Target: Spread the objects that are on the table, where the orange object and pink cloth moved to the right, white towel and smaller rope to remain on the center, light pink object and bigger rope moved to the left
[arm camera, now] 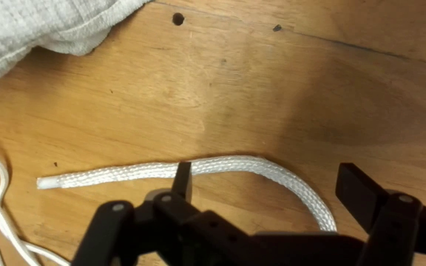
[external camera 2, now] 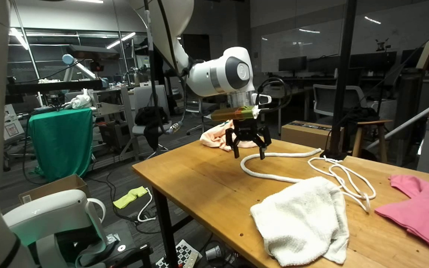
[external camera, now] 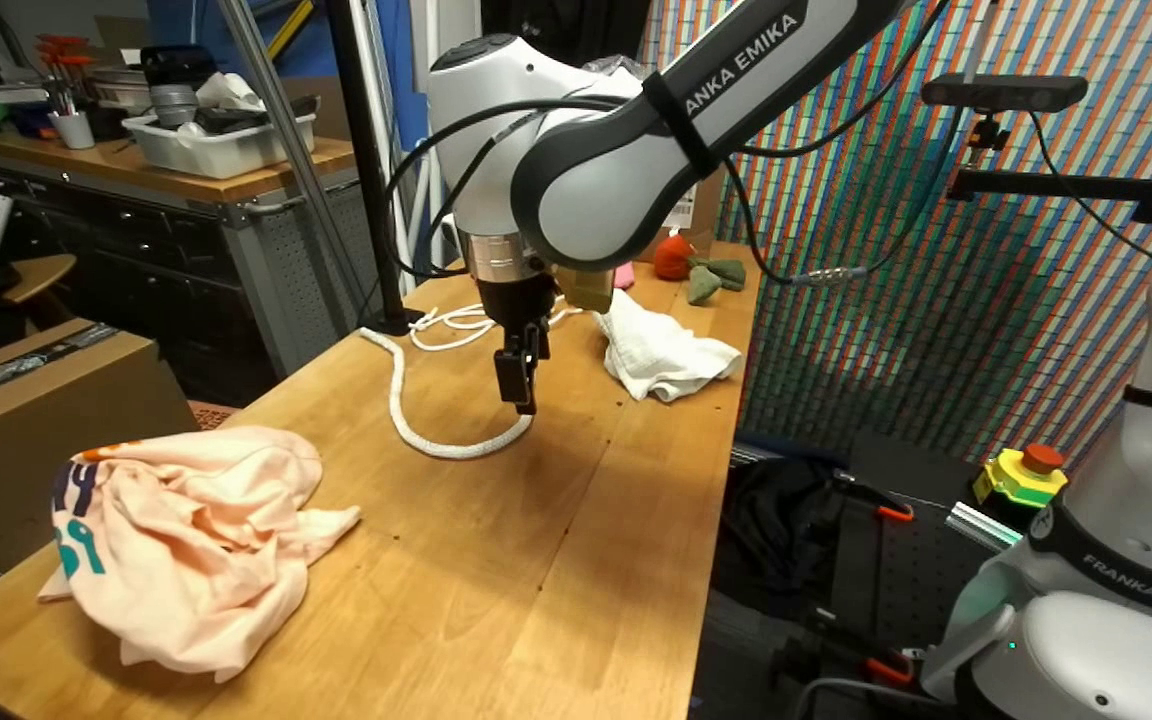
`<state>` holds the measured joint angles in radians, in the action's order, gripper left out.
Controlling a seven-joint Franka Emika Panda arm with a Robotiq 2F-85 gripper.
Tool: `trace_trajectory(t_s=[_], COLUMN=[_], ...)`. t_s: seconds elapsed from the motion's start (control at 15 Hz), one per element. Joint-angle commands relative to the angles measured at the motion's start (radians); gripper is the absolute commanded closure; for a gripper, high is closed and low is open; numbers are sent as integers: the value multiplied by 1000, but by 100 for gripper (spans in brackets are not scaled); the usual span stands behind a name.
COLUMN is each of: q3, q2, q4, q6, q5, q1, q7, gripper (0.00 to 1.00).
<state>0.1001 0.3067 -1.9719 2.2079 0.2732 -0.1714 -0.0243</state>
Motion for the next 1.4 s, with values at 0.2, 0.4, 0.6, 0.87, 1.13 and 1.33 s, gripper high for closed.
trace_trajectory(t_s=[0.2, 0.4, 0.6, 0.87, 1.13, 1.33], q3=[4, -1, 4, 16, 33, 48], q2=[35, 76, 119, 158, 175, 183], q4=[56, 99, 145, 205, 256, 288], q6=[-38, -80, -128, -175, -202, -226], q5=[75, 142, 170, 154, 106, 39], q1=[-41, -66, -84, -106, -106, -86], q7=[13, -9, -2, 16, 53, 110], gripper=[0, 0, 0, 0, 0, 0])
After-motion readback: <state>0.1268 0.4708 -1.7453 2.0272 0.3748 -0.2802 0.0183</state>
